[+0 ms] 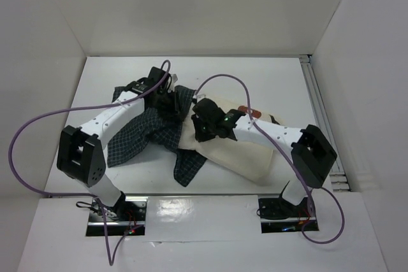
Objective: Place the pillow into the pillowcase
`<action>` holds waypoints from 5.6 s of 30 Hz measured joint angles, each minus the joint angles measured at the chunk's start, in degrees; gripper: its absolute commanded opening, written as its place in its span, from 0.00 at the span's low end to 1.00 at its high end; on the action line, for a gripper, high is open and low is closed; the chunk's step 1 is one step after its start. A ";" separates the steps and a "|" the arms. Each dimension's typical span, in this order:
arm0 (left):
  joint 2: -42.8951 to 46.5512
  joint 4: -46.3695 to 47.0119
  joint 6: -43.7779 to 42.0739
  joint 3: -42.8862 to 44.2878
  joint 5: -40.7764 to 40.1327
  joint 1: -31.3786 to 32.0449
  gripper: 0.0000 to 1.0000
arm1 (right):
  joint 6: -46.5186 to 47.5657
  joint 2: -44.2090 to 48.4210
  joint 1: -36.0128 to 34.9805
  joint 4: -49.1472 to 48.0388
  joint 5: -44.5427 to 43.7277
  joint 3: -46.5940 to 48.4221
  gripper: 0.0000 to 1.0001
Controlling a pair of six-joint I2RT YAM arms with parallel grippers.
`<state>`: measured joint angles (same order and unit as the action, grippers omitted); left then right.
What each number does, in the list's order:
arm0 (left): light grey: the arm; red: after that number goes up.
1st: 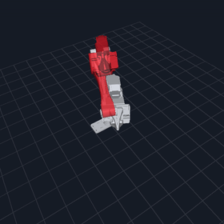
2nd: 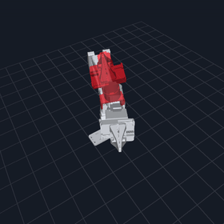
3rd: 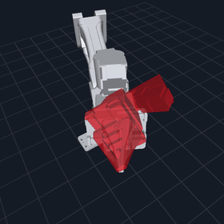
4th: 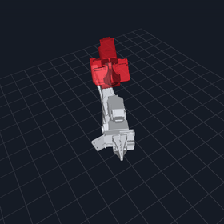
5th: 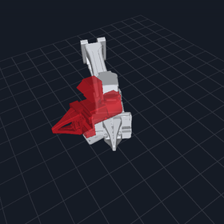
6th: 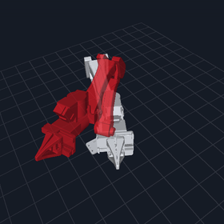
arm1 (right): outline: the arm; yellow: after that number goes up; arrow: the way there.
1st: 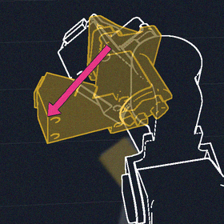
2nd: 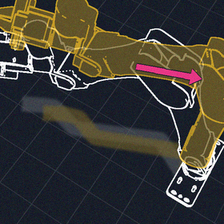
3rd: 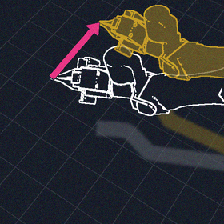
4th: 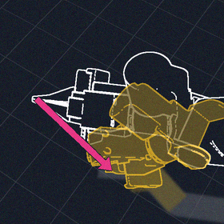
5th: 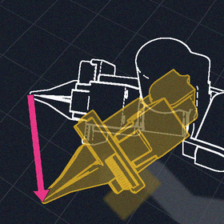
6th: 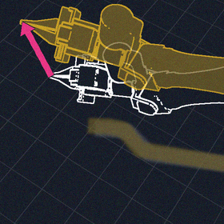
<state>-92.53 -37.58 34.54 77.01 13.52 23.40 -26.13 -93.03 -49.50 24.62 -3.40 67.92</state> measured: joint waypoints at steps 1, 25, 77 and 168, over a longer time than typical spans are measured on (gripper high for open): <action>-0.11 -1.27 -0.04 -0.02 -0.26 -0.11 0.47 | 0.00 0.00 -1.20 0.20 -1.20 -0.96 0.47; -33.18 -16.72 -1.14 43.10 -33.55 8.39 0.76 | -8.20 24.52 41.92 8.76 -3.76 -18.01 1.00; -15.96 -13.97 -2.75 33.27 -23.41 14.78 0.95 | -0.94 35.32 23.43 14.47 -4.09 -14.53 0.99; 19.06 36.87 17.77 -41.00 9.94 14.82 0.89 | -7.45 3.69 -0.17 0.37 2.99 -1.81 0.68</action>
<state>-73.47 -0.71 52.31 36.01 23.46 38.22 -33.58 -89.34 -49.67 24.99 -0.40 66.11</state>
